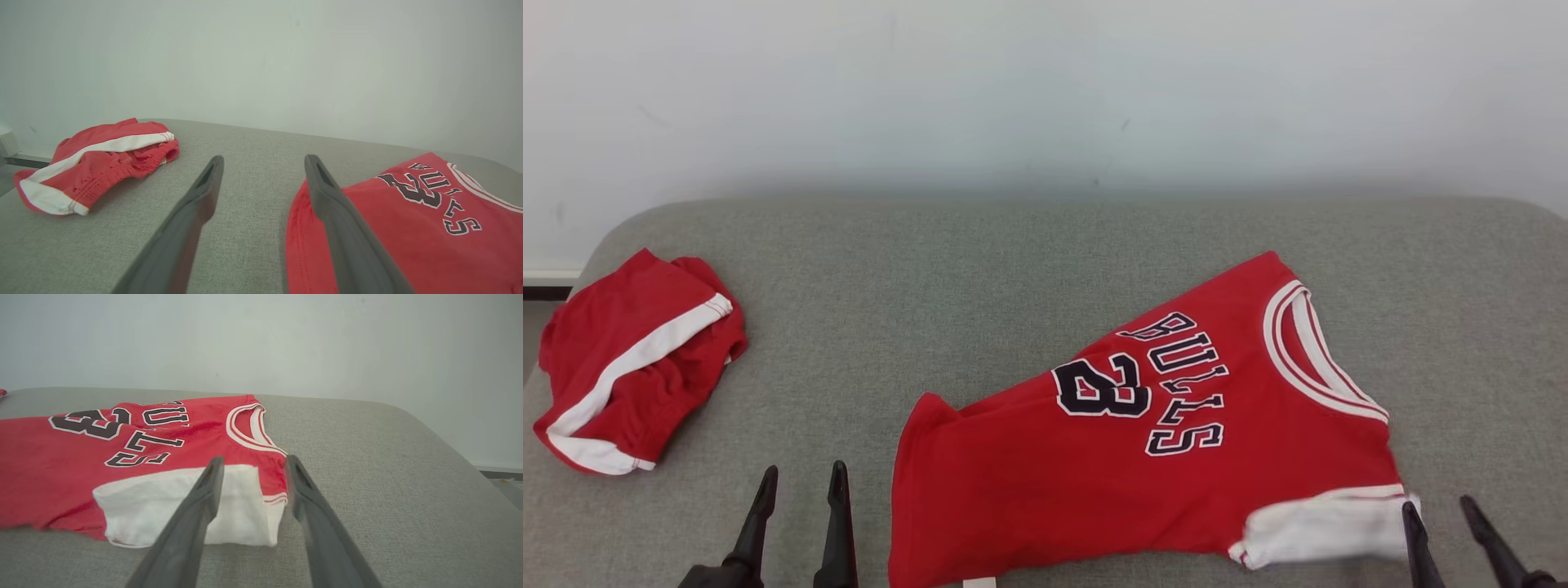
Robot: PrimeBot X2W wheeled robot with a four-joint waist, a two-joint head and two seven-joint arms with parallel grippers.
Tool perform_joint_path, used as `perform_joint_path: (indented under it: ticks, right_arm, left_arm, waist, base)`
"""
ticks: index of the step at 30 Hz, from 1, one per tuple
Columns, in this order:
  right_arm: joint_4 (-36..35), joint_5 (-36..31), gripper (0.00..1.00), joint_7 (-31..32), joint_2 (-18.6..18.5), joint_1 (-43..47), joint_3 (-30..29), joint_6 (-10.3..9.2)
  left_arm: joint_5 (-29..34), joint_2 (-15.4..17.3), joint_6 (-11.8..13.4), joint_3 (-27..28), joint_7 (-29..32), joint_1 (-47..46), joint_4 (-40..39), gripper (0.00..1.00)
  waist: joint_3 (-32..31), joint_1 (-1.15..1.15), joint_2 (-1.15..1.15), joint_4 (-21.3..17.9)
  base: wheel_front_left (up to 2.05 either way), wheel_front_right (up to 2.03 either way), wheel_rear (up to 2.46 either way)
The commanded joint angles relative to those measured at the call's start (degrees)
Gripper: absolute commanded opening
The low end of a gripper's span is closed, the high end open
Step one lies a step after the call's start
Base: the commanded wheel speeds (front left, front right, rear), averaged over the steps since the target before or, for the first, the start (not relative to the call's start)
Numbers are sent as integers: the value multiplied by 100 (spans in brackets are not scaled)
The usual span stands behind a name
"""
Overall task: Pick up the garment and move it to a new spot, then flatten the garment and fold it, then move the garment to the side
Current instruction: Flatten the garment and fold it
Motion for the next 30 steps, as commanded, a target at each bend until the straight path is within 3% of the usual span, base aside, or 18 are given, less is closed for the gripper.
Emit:
perform_joint_path:
  ticks: [1,15,30]
  right_arm:
    - [-91,-36,100,-1,29,57,-62,-13]
    - [-358,36,100,-1,185,68,-236,-13]
    - [515,147,100,-1,140,-220,215,-13]
  left_arm:
    - [1,-7,2,7,-19,73,6,100]
    - [-6,-7,-34,27,-19,91,43,100]
    - [-4,-7,-33,-8,-19,100,50,100]
  waist:
    - [-39,0,0,-29]
    - [-144,0,0,51]
    - [-149,0,0,141]
  base:
    - [0,0,0]
    - [0,0,0]
    - [0,0,0]
